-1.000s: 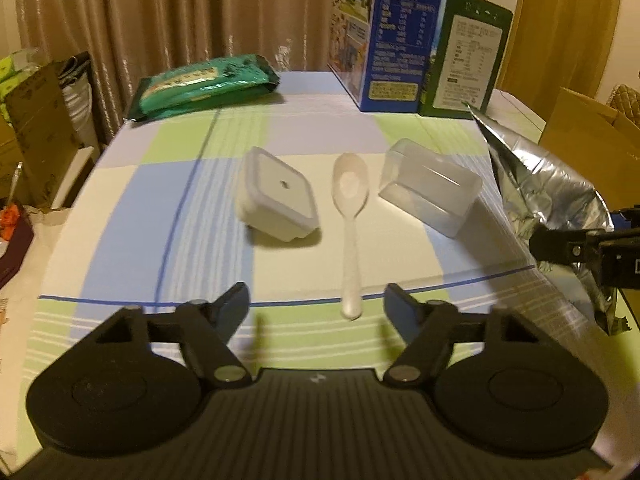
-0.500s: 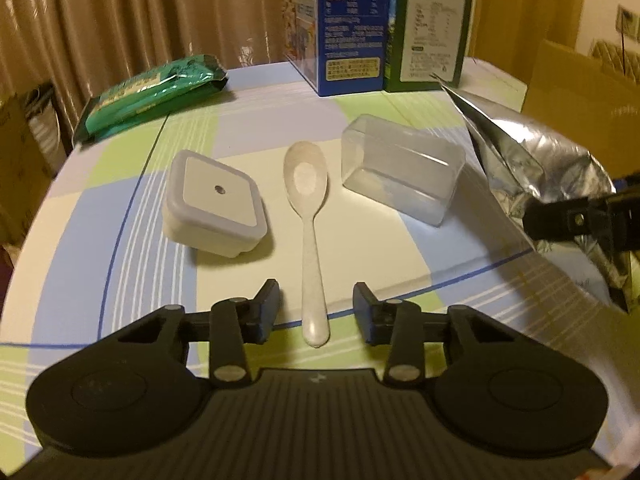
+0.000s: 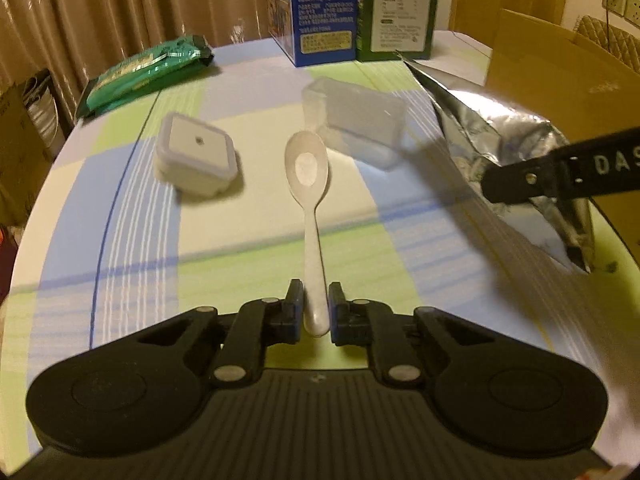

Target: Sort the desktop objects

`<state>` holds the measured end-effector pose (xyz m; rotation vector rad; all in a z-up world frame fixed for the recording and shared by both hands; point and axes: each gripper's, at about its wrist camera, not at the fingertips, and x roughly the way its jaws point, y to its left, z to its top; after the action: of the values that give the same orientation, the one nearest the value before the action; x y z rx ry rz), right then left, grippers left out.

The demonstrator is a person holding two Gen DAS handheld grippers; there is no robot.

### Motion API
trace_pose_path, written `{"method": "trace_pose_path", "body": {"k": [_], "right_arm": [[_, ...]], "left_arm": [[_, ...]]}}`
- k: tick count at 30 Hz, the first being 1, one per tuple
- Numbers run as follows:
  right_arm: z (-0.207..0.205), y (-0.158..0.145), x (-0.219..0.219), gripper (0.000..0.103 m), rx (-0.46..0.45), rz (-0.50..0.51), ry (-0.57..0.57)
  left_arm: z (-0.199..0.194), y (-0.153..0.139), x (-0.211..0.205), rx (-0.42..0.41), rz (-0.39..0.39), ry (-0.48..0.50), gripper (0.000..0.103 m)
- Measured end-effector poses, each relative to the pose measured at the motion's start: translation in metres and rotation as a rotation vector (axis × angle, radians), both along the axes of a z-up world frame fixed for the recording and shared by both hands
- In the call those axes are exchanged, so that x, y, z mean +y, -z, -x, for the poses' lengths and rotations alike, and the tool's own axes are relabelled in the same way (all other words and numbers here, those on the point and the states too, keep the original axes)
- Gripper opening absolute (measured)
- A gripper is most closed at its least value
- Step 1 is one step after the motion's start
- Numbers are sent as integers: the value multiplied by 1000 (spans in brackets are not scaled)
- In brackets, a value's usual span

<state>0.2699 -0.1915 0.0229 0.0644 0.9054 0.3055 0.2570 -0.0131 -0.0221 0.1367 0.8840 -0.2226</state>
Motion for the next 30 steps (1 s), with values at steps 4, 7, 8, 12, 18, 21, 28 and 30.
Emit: {"method": "trace_pose_path", "body": {"k": [4,7,8,12,18,21,28,30], "right_arm": [[24,-2,-2,46,15,3,-12],[41,-6,-4,46,1,17,-27],[47,-6,-5,46,-2,23,-30],[71,-4,-7,46,2,34,-46],[79,0,-4,46,5,49,-54],[72,3,-6,46,6,60,-38],[54,12,-16,46,24,68,-3],[51,14,-19,46,32,67,4]], "left_arm": [[41,-3,-5,21,20,1,9],[76,-5,-9,28,31,4,9],[89,-5,-9,30,34,4,9],[128,-5,-10,36,51,2,9],[138,-12,-1,-39,68,-36,36],[123,-15,0,-75,84,-56,36],[91,-8,-18,-109,52,-25,48],[82,-4,-20,-102,49,-22,48]]}}
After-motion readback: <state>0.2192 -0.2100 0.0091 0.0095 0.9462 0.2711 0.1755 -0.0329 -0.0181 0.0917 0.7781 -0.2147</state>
